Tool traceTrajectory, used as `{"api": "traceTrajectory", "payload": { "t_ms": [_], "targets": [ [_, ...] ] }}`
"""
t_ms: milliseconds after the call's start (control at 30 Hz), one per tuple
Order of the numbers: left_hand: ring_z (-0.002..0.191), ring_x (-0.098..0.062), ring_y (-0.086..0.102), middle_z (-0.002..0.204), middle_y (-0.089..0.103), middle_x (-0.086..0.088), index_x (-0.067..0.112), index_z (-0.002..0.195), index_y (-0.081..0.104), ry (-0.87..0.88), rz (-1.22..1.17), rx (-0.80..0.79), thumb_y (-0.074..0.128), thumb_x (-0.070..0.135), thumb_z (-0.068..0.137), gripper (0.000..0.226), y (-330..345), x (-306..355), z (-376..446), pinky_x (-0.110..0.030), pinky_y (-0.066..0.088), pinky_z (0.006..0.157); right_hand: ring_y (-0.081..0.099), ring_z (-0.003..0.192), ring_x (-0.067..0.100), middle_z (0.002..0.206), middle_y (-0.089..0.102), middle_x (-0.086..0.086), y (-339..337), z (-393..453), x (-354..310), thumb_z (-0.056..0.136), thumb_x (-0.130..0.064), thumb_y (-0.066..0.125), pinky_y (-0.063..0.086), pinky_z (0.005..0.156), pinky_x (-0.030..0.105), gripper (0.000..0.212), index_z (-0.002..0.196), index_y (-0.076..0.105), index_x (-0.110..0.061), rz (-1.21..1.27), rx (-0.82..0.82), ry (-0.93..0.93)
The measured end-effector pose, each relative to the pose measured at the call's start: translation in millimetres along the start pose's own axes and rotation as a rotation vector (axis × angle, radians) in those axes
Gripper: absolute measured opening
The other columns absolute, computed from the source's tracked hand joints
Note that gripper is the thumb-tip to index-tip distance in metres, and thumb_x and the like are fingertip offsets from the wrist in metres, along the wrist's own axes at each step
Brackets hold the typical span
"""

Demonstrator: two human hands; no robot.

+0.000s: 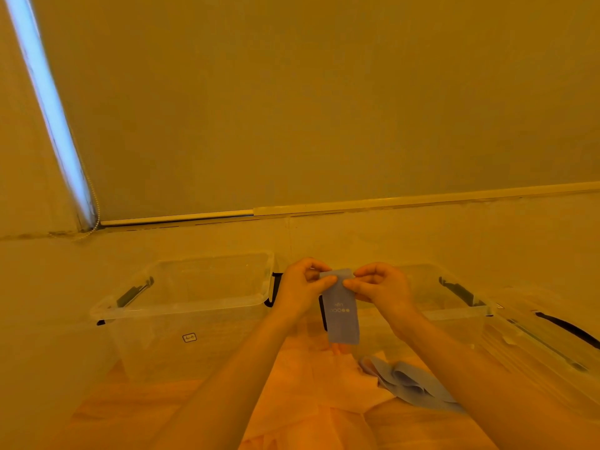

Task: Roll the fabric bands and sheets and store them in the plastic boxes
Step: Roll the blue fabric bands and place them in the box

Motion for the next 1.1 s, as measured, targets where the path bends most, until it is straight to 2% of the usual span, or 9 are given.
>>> {"api": "traceTrajectory", "payload": {
  "t_ms": [167, 333, 467, 633, 767, 900, 1033, 1100],
  "targets": [
    [0.096, -0.019, 0.063, 0.099, 0.064, -0.001, 0.028, 0.087, 0.063, 0.029, -0.01, -0.031, 0.071, 0.005, 0.082, 0.024, 2.2, 2.4, -2.6, -0.031, 0.055, 0.078, 0.065, 0.07, 0.015, 0.075, 0.066, 0.011, 0.4, -0.7, 0.3, 0.075, 0.003, 0.075, 0.054, 0.054, 0.017, 0.021, 0.084, 0.059, -0.006, -0.031, -0.009, -0.026],
    [0.094, -0.014, 0.062, 0.094, 0.065, 0.005, 0.027, 0.086, 0.065, 0.019, -0.02, -0.028, 0.071, 0.003, 0.081, 0.025, 0.6, 3.9, -3.7, -0.024, 0.053, 0.074, 0.067, 0.07, 0.016, 0.078, 0.068, 0.013, 1.1, -1.0, 1.7, 0.076, 0.003, 0.074, 0.055, 0.055, 0.018, 0.018, 0.082, 0.06, -0.007, -0.025, -0.018, -0.014],
    [0.094, -0.018, 0.064, 0.095, 0.066, 0.0, 0.026, 0.086, 0.066, -0.014, -0.06, -0.025, 0.072, 0.003, 0.08, 0.024, 0.1, 2.3, -4.0, -0.029, 0.055, 0.076, 0.067, 0.071, 0.015, 0.08, 0.068, 0.014, 2.1, -1.5, 0.4, 0.078, 0.004, 0.072, 0.055, 0.056, 0.017, 0.017, 0.085, 0.06, -0.006, -0.015, -0.032, -0.016],
    [0.094, -0.021, 0.064, 0.097, 0.067, -0.005, 0.026, 0.085, 0.066, -0.041, -0.081, -0.037, 0.071, 0.004, 0.081, 0.023, 0.3, 2.1, -5.4, -0.029, 0.055, 0.073, 0.066, 0.074, 0.011, 0.082, 0.068, 0.013, 4.8, -2.2, -1.2, 0.08, 0.002, 0.071, 0.055, 0.056, 0.017, 0.028, 0.103, 0.059, -0.009, -0.039, -0.05, -0.044],
    [0.088, -0.017, 0.065, 0.097, 0.067, -0.007, 0.026, 0.086, 0.063, -0.041, -0.048, -0.04, 0.07, 0.008, 0.083, 0.019, -0.7, 5.9, -7.7, -0.021, 0.053, 0.066, 0.064, 0.076, 0.012, 0.084, 0.064, 0.008, 6.3, -1.0, 1.3, 0.081, 0.001, 0.07, 0.055, 0.056, 0.017, 0.032, 0.112, 0.06, -0.005, -0.026, -0.066, -0.045],
    [0.083, -0.014, 0.065, 0.091, 0.067, -0.006, 0.021, 0.087, 0.06, -0.075, -0.027, -0.042, 0.068, 0.012, 0.085, 0.013, -1.1, 3.1, -9.5, -0.016, 0.051, 0.061, 0.062, 0.088, 0.01, 0.102, 0.059, -0.005, 5.3, 1.6, 0.9, 0.079, -0.001, 0.072, 0.055, 0.06, 0.016, 0.037, 0.114, 0.062, -0.009, -0.052, -0.057, -0.087],
    [0.078, -0.009, 0.065, 0.084, 0.067, -0.001, 0.02, 0.086, 0.061, -0.083, -0.047, -0.053, 0.067, 0.012, 0.087, 0.01, 0.7, 2.2, -12.5, -0.014, 0.05, 0.059, 0.065, 0.089, 0.011, 0.101, 0.067, 0.004, 5.3, 4.5, 0.6, 0.08, -0.001, 0.071, 0.056, 0.066, 0.017, 0.025, 0.104, 0.068, -0.007, -0.081, -0.081, -0.114],
    [0.082, -0.011, 0.065, 0.087, 0.067, -0.001, 0.021, 0.087, 0.062, -0.075, -0.063, -0.055, 0.069, 0.01, 0.084, 0.013, -0.1, 2.1, -13.0, -0.016, 0.051, 0.062, 0.065, 0.086, 0.014, 0.096, 0.068, 0.009, 3.8, 6.2, 2.7, 0.079, 0.001, 0.071, 0.056, 0.066, 0.017, 0.02, 0.099, 0.069, -0.004, -0.055, -0.068, -0.111]
  ]
}}
Point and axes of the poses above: each hand's wrist, its own z-axis towards the middle knuckle, its own y-axis out of the palm, x = y × z, the point moved 8 cm from there along z, towards the middle knuckle
